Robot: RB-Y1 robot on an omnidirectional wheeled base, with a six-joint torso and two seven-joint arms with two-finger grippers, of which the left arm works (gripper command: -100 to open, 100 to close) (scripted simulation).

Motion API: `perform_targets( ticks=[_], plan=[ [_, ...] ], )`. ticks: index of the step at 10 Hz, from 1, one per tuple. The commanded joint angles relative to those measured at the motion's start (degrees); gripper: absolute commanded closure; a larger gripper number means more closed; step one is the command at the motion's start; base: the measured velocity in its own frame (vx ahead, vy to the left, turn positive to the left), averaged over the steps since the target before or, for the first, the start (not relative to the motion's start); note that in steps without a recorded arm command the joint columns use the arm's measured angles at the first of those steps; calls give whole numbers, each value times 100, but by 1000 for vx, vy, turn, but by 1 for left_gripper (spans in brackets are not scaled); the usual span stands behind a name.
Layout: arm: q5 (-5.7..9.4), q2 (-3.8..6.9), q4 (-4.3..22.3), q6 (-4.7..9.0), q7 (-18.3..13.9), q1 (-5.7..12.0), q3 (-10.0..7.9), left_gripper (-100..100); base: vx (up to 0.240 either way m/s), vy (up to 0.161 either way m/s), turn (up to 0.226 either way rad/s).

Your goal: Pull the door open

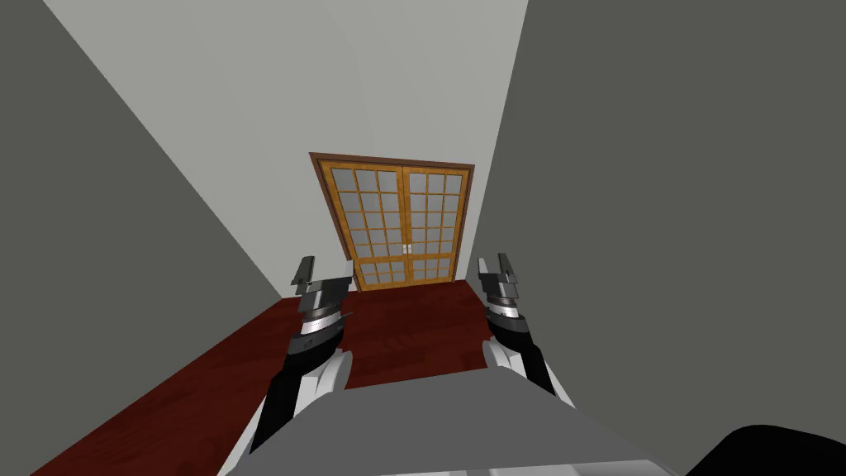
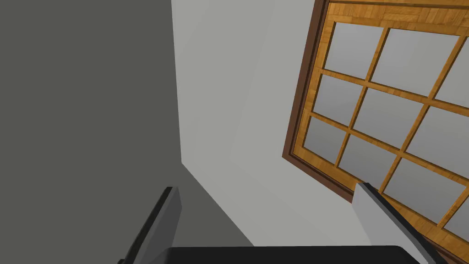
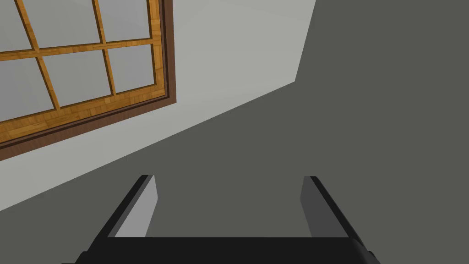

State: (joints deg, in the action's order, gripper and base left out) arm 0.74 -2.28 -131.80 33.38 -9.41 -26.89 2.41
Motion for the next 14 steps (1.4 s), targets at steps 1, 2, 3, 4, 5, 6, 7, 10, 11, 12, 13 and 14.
perform_targets(
  ticks=[1, 2, 3, 4, 5, 6, 7, 10, 11, 12, 13, 14],
  plan=[
    [-58, 79, 182, 29, 188, 39, -40, -100, 116, -27, 2],
    [-74, 98, 232, 37, 240, 51, -51, -100, 160, -23, 10],
    [-106, 136, 333, 54, 344, 73, -74, -100, 171, -29, 2],
    [-140, 175, 439, 71, 455, 96, -97, -100, 171, -43, 4],
    [-186, 219, 584, 94, 605, 128, -129, -100, 162, -21, 13],
    [-210, 241, 657, 106, 680, 144, -145, -100, 153, -23, 1],
    [-256, 286, 802, 129, 830, 176, -177, -100, 154, -18, 5],
    [-341, 351, 1069, 173, 1107, 236, -236, -100, 111, -22, 4],
    [-370, 373, 1160, 187, 1202, 256, -256, -100, 87, -28, 5],
    [-400, 395, 1251, 202, 1296, 276, -276, -100, 85, -19, 6],
    [-429, 416, 1343, 217, 1392, 297, -296, -100, 98, -28, 1],
    [-463, 435, 1449, 234, 1502, 321, -319, -100, 106, -37, 5]
  ],
)
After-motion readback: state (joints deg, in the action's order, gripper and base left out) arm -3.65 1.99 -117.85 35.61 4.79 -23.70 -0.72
